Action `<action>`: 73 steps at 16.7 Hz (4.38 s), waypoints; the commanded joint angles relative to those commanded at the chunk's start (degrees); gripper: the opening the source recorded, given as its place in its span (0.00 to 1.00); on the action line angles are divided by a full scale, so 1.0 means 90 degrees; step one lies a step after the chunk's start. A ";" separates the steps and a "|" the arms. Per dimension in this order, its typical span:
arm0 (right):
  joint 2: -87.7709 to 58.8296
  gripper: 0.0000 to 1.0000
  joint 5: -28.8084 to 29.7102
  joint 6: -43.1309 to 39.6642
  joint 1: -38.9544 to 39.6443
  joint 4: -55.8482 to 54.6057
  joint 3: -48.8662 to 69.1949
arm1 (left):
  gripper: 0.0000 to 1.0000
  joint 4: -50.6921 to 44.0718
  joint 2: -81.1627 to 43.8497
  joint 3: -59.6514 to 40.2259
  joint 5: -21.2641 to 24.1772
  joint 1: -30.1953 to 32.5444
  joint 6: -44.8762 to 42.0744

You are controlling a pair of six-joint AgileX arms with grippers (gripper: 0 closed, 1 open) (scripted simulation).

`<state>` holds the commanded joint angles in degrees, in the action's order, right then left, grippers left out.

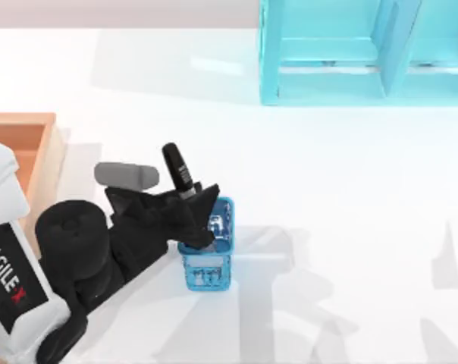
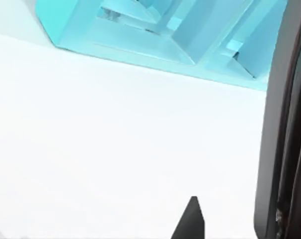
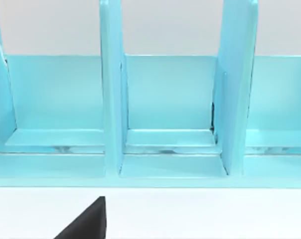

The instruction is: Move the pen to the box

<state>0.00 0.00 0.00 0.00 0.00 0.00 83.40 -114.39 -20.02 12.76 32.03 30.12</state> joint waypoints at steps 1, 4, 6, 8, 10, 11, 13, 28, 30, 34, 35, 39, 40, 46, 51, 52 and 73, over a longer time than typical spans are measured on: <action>0.0000 1.00 0.0000 0.0000 0.0000 0.0000 0.0000 | 0.00 0.0000 0.0000 0.0000 0.0000 0.0000 0.0000; 0.0000 1.00 0.0000 0.0000 0.0000 0.0000 0.0000 | 0.00 -0.0047 0.0204 -0.0057 0.0031 -0.0128 -0.0051; 0.0000 1.00 0.0000 0.0000 0.0000 0.0000 0.0000 | 0.00 -0.0396 0.0511 -0.0128 0.0246 -0.0373 -0.0107; 0.0000 1.00 0.0000 0.0000 0.0000 0.0000 0.0000 | 0.00 -0.0981 0.0990 -0.0238 0.0592 -0.0761 -0.0196; 0.0000 1.00 0.0000 0.0000 0.0000 0.0000 0.0000 | 0.00 -0.1763 0.1580 -0.0365 0.1048 -0.1246 -0.0304; 0.0000 1.00 0.0000 0.0000 0.0000 0.0000 0.0000 | 0.00 -0.2230 0.1903 -0.0431 0.1306 -0.1510 -0.0362; 0.0000 1.00 0.0000 0.0000 0.0000 0.0000 0.0000 | 0.00 -0.3302 0.2603 -0.0559 0.1859 -0.2064 -0.0487; 0.0000 1.00 0.0000 0.0000 0.0000 0.0000 0.0000 | 0.00 -0.7038 0.5575 -0.1101 0.3995 -0.4229 -0.0972; 0.0000 1.00 0.0000 0.0000 0.0000 0.0000 0.0000 | 0.00 -0.7181 0.5529 -0.1249 0.4093 -0.4232 -0.1160; 0.0000 1.00 0.0000 0.0000 0.0000 0.0000 0.0000 | 0.00 -0.8086 0.5228 -0.2148 0.4303 -0.4519 -0.2303; 0.0000 1.00 0.0000 0.0000 0.0000 0.0000 0.0000 | 0.00 -0.8451 0.5107 -0.2504 0.4315 -0.4671 -0.2754; 0.0000 1.00 0.0000 0.0000 0.0000 0.0000 0.0000 | 0.00 -1.0443 0.4483 -0.4352 0.4333 -0.5401 -0.5150; 0.0000 1.00 0.0000 0.0000 0.0000 0.0000 0.0000 | 0.00 -1.1072 0.4296 -0.4844 0.4352 -0.5586 -0.5890; 0.0000 1.00 0.0000 0.0000 0.0000 0.0000 0.0000 | 0.00 -1.4920 0.3028 -0.6873 0.4592 -0.6523 -1.0617; 0.0000 1.00 0.0000 0.0000 0.0000 0.0000 0.0000 | 0.00 -1.7616 0.2033 -0.7756 0.4739 -0.6998 -1.3357; 0.0000 1.00 0.0000 0.0000 0.0000 0.0000 0.0000 | 0.00 -1.8071 0.1849 -0.7823 0.4760 -0.7054 -1.3814; 0.0000 1.00 0.0000 0.0000 0.0000 0.0000 0.0000 | 0.00 -1.8550 0.1359 -0.6957 0.4939 -0.7190 -1.5098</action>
<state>0.00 0.00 0.00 0.00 0.00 0.00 -83.54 -102.16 -82.63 57.21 -32.68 -105.77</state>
